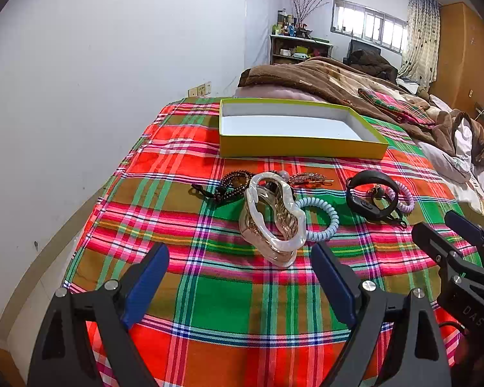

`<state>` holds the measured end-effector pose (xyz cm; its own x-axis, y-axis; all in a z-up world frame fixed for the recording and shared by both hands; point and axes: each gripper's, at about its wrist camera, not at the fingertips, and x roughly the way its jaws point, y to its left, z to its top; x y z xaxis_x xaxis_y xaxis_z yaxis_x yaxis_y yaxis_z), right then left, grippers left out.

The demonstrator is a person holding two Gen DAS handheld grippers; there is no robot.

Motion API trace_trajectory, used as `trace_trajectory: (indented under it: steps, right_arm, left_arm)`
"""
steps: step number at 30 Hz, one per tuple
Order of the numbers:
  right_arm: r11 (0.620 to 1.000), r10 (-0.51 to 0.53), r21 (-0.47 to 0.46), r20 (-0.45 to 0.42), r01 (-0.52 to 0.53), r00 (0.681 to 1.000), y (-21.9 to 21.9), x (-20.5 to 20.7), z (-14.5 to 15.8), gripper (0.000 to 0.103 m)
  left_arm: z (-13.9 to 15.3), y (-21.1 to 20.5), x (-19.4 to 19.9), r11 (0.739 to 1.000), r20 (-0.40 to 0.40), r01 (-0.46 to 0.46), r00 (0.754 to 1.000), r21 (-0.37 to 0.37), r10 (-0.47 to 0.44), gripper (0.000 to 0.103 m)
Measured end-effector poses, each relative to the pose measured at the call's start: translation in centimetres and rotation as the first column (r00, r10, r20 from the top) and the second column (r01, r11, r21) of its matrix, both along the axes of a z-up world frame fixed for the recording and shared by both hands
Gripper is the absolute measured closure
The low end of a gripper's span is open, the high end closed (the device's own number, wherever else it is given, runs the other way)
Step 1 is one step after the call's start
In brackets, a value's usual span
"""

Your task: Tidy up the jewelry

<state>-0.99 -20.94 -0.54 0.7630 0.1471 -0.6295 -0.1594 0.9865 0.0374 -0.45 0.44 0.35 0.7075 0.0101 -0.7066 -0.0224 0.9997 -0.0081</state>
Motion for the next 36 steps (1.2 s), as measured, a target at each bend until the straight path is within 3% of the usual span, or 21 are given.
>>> trace_trajectory:
  steps: [36]
  right_arm:
    - [1.000, -0.010, 0.009, 0.004, 0.010, 1.000, -0.34, -0.33, 0.06, 0.028]
  left_arm:
    - [0.29, 0.12, -0.04, 1.000, -0.005, -0.008, 1.000, 0.002, 0.008, 0.012]
